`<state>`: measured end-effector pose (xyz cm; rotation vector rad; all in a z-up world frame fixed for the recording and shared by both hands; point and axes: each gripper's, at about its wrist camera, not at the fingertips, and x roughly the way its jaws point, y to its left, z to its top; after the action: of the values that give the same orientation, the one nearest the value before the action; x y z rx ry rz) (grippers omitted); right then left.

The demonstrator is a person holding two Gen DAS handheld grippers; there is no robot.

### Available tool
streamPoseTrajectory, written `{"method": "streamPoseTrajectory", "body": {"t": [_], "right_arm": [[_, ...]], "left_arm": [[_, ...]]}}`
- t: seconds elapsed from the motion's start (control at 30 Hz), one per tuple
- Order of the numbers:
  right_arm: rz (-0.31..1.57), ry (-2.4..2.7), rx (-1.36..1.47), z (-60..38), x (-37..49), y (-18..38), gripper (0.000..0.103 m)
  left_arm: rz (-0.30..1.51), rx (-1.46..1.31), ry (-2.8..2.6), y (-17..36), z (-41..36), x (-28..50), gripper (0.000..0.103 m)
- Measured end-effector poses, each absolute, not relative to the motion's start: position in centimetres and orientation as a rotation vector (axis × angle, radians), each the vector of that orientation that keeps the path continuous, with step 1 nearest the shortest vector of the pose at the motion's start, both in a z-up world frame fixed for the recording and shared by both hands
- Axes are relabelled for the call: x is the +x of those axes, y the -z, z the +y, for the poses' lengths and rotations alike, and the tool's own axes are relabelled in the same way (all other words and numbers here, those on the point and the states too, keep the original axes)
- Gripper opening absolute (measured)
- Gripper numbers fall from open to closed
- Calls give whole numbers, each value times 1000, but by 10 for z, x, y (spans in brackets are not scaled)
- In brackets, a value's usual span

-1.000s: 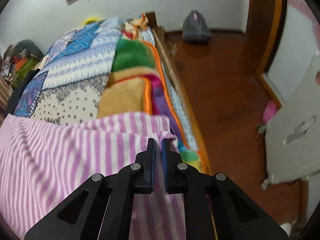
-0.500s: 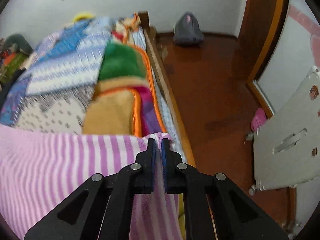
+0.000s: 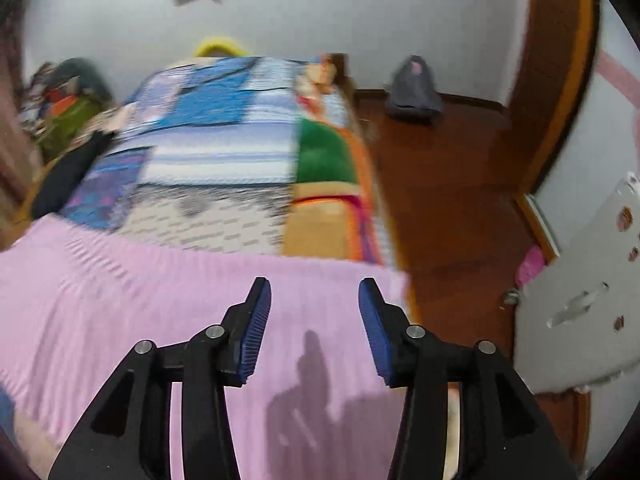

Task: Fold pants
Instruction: 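Fold the fabric over, lay it down and open both grippers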

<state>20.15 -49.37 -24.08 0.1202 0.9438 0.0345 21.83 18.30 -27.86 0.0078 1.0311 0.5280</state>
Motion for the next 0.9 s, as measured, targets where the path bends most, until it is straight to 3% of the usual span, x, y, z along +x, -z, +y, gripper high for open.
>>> {"method": "streamPoseTrajectory", "body": {"t": [0.2, 0.47, 0.77, 0.9], "right_arm": [[1048, -153, 100, -442, 177, 277, 43], [1127, -129, 215, -463, 133, 303, 43], [1144, -37, 221, -481, 97, 288, 43], [1109, 32, 259, -503, 79, 273, 43]], "left_arm": [[1019, -45, -524, 269, 203, 201, 49], [1001, -47, -445, 257, 187, 194, 49], [920, -2, -192, 218, 97, 224, 50], [867, 39, -37, 192, 32, 241, 61]]}}
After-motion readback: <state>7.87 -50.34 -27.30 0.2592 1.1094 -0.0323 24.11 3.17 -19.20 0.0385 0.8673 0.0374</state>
